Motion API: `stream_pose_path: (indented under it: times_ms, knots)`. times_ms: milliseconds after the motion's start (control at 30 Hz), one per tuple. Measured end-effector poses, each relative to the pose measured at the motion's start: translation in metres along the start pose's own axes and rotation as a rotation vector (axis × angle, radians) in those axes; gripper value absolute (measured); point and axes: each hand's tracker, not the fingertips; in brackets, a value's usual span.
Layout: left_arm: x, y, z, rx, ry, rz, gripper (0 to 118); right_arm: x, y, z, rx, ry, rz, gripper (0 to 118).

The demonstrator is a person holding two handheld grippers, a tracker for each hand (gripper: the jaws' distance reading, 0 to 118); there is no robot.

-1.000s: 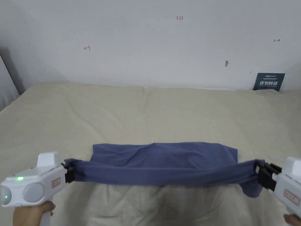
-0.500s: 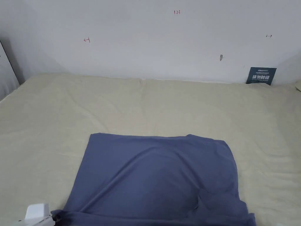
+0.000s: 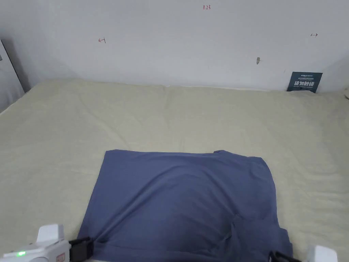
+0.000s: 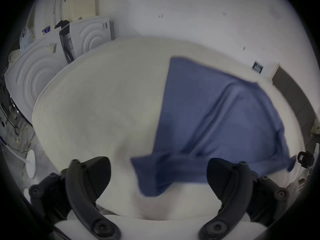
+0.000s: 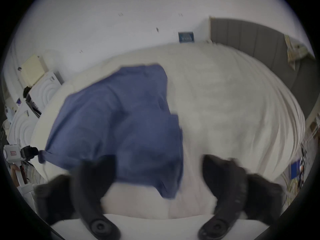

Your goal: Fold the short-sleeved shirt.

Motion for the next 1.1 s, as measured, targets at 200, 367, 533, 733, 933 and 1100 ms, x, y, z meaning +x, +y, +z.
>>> stream_pose_path:
  times_ms: [200, 367, 533, 733, 933, 1100]
  knots:
    - [0.049, 0.06, 0.075, 0.331, -0.091, -0.07, 111, -0.039, 0.069, 0.068, 0.336, 0.043, 0.069, 112]
    - [0.087, 0.088, 0.12, 0.567, -0.065, -0.147, 110, -0.062, 0.098, 0.103, 0.554, 0.037, 0.082, 112]
    - [0.107, 0.099, 0.137, 0.703, -0.086, -0.133, 98, -0.085, 0.11, 0.119, 0.687, -0.029, 0.141, 112]
    - [0.118, 0.094, 0.135, 0.753, -0.081, -0.173, 1, -0.103, 0.109, 0.132, 0.733, -0.054, 0.199, 14]
    - [0.107, 0.089, 0.134, 0.702, -0.115, -0.197, 0, -0.094, 0.11, 0.129, 0.734, -0.045, 0.198, 2]
    - [0.087, 0.081, 0.115, 0.537, -0.116, -0.163, 0, -0.088, 0.107, 0.126, 0.72, -0.042, 0.195, 2]
